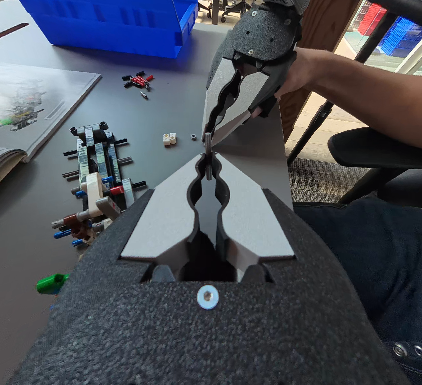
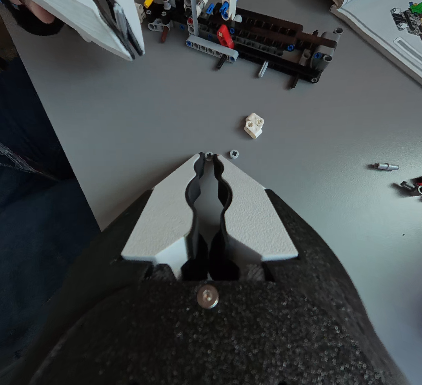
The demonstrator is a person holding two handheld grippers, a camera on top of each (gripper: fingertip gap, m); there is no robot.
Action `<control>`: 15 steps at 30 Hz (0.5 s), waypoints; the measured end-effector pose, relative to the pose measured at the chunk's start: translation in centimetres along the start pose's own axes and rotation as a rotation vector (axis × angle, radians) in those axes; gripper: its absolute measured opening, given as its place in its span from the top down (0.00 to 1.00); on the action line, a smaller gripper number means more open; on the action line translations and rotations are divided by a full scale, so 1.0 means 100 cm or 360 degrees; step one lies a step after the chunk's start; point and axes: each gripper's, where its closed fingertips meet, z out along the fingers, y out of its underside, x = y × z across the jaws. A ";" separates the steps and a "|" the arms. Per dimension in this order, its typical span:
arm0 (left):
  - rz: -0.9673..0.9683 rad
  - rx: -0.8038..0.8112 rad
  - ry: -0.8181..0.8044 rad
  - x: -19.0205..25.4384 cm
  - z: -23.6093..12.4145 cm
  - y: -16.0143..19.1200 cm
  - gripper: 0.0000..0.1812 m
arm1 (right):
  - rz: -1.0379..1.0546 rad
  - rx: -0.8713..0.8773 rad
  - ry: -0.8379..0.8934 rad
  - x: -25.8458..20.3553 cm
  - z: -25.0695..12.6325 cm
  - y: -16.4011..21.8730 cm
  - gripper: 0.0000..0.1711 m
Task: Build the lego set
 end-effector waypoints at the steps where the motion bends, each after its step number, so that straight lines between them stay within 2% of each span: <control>1: 0.0014 -0.0017 -0.0001 -0.001 0.002 0.001 0.99 | 0.0001 -0.0002 0.0005 0.001 0.001 -0.001 0.96; 8: 0.0090 0.0002 0.0083 0.008 -0.001 0.001 0.99 | -0.0035 0.0000 0.0045 0.001 0.004 -0.003 0.94; 15: 0.0128 -0.0022 0.0055 0.006 0.001 0.003 0.99 | -0.0057 0.0003 0.0059 0.001 0.006 -0.005 0.95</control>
